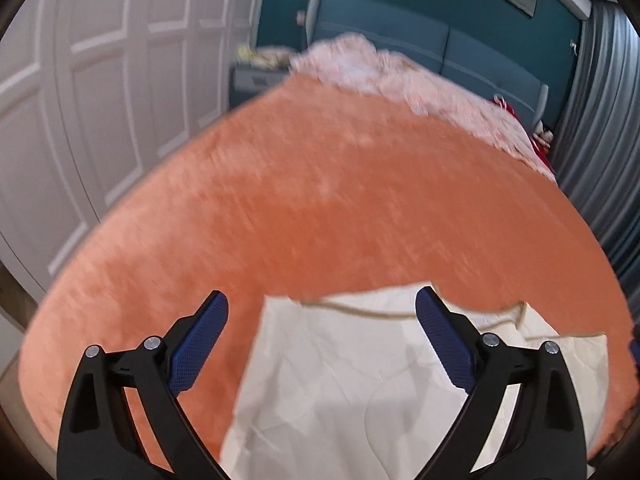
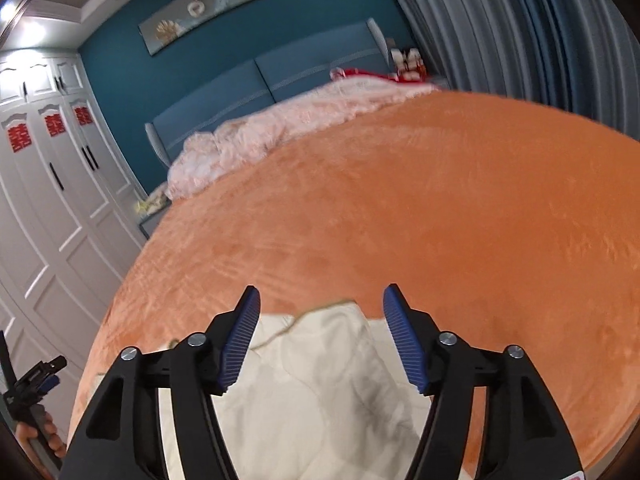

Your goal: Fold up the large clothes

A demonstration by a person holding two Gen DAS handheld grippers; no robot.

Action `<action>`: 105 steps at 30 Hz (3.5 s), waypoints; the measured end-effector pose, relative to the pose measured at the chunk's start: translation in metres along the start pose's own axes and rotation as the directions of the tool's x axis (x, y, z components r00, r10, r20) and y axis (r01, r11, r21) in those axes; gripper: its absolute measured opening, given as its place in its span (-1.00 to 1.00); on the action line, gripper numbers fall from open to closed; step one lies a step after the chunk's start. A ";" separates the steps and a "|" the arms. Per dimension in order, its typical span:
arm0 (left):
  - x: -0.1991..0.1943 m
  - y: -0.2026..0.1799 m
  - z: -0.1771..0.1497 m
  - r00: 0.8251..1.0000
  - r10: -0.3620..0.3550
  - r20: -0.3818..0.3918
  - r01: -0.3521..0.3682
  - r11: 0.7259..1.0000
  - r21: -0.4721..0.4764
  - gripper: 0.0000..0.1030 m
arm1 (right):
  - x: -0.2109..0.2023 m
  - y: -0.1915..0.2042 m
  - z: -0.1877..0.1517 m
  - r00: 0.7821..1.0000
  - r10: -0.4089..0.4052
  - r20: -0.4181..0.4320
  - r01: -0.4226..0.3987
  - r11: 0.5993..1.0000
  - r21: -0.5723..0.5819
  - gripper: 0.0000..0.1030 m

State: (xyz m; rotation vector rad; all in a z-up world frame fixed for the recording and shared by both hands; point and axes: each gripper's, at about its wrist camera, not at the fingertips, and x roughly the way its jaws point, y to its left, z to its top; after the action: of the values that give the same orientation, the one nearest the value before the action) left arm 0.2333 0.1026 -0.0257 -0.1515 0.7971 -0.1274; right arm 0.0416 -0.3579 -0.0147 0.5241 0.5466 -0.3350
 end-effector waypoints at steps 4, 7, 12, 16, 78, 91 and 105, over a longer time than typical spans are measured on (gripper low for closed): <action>0.039 0.003 -0.009 0.984 -0.068 -0.164 0.066 0.998 -0.014 0.79 | 0.027 -0.011 -0.004 0.993 -0.002 -0.117 0.004 1.000 0.017 0.29; 0.057 0.008 -0.016 0.973 -0.087 -0.214 0.077 0.996 -0.054 0.62 | 0.050 -0.017 -0.008 0.978 -0.011 -0.208 0.014 1.000 0.011 0.29; 0.068 0.003 -0.016 0.969 -0.061 -0.241 0.054 0.998 -0.033 -0.45 | 0.078 -0.010 -0.014 0.957 0.004 -0.292 -0.014 0.999 -0.033 -0.49; 0.059 0.005 -0.002 0.982 -0.031 -0.185 0.025 0.999 -0.038 -0.76 | 0.075 0.003 -0.004 0.970 0.008 -0.242 -0.023 0.998 -0.058 -0.82; 0.128 -0.132 -0.066 0.977 -0.055 -0.205 0.089 0.983 0.158 -0.35 | 0.171 0.152 -0.104 0.895 0.003 -0.446 -0.163 0.933 -0.320 -0.92; 0.139 -0.140 -0.073 0.986 -0.006 -0.168 0.041 0.977 0.210 -0.32 | 0.179 0.151 -0.109 0.899 0.016 -0.437 -0.166 0.937 -0.307 -0.93; 0.141 -0.146 -0.079 0.992 0.028 -0.126 0.003 0.970 0.243 -0.29 | 0.187 0.156 -0.113 0.915 0.014 -0.402 -0.153 0.936 -0.316 -0.94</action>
State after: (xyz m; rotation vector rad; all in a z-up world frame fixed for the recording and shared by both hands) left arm 0.2658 -0.0717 -0.1523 0.0944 0.9036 -0.2236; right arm 0.2143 -0.1986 -0.1438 0.2735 0.9524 -0.0417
